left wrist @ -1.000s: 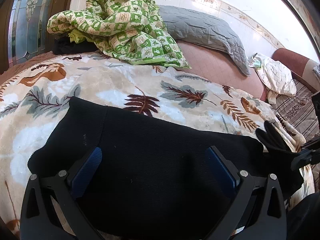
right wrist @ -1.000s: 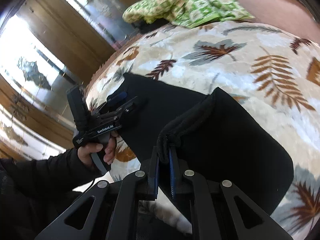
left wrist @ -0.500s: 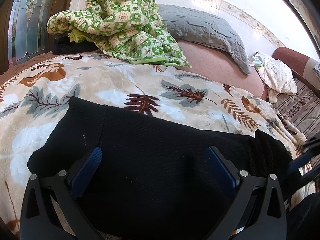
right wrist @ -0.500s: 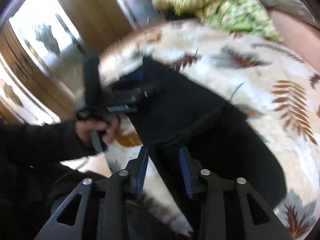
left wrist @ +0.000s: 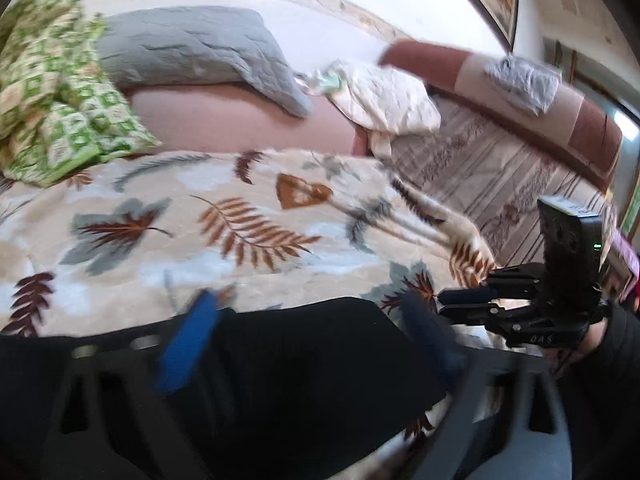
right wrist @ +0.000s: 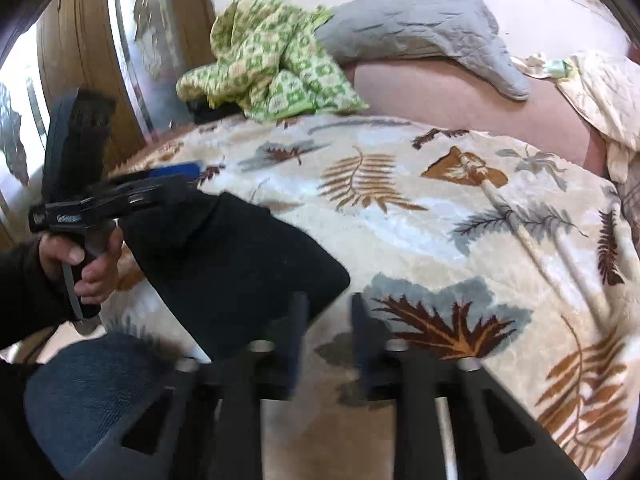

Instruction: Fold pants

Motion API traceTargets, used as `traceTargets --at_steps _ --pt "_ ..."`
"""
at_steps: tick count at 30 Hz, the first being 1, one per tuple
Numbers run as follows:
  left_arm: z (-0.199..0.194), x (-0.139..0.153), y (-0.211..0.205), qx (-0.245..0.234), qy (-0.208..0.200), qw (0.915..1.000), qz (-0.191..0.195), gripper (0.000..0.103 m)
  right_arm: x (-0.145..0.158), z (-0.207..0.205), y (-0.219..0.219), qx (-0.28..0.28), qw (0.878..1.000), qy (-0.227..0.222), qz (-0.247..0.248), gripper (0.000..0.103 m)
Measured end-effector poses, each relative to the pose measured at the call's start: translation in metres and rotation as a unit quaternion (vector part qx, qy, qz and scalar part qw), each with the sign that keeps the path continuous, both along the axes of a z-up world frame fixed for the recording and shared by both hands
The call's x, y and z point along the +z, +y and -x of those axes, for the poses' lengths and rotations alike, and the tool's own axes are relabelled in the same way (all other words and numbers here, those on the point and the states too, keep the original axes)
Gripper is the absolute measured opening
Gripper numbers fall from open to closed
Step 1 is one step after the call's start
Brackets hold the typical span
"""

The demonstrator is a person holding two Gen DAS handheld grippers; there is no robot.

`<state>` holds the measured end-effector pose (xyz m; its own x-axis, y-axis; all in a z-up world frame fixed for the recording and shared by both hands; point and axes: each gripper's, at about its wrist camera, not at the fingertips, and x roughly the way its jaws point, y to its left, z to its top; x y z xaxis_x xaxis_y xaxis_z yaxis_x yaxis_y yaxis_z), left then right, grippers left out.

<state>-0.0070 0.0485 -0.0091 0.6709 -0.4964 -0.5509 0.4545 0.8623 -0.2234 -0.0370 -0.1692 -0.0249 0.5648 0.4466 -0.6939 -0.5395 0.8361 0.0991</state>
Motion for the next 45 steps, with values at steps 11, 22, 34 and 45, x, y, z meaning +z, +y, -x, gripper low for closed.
traceTargets --at_steps 11,22,34,45 --pt "-0.007 -0.066 0.013 0.082 0.059 0.9911 -0.086 0.001 -0.053 -0.045 0.063 0.019 0.997 0.056 0.044 0.000" --pt "-0.009 -0.059 0.010 0.082 0.048 0.9934 -0.065 0.001 -0.034 -0.008 0.043 0.093 0.991 0.099 -0.012 0.000" --pt "-0.008 -0.060 0.016 0.082 0.046 0.9945 -0.045 0.001 -0.012 -0.011 0.044 0.127 0.982 0.085 -0.114 0.002" --pt "-0.007 -0.060 0.018 0.082 0.047 0.9947 -0.039 0.001 -0.017 -0.032 0.072 0.113 0.986 0.076 -0.095 0.006"
